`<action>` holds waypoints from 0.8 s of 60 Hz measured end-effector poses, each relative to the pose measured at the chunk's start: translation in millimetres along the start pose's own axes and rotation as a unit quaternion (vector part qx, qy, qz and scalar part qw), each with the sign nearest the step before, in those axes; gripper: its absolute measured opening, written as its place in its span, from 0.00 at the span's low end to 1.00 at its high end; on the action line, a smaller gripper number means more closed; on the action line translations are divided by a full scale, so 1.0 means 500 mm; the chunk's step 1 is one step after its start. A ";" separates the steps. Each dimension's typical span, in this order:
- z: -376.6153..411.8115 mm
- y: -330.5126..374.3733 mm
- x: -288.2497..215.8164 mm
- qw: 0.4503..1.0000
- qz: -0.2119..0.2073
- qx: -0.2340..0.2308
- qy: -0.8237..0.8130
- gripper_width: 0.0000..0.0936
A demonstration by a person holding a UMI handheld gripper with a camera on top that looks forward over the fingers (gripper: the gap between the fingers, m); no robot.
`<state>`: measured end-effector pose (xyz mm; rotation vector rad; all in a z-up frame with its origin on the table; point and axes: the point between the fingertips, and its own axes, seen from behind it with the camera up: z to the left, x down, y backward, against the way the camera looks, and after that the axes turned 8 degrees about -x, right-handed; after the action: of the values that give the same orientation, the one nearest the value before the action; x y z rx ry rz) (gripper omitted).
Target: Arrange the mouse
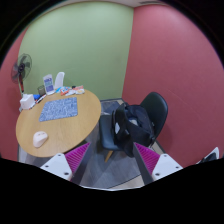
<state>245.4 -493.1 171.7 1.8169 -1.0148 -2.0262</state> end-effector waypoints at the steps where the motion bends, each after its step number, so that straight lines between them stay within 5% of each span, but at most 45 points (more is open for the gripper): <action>1: 0.000 0.001 0.005 1.000 0.004 0.000 0.002 0.90; 22: 0.162 0.010 0.180 0.999 0.043 -0.017 0.002 0.90; 48: 0.655 -0.163 0.189 0.987 0.004 -0.163 0.009 0.90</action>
<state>-60.3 -380.5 42.7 1.6520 -0.6378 -2.0248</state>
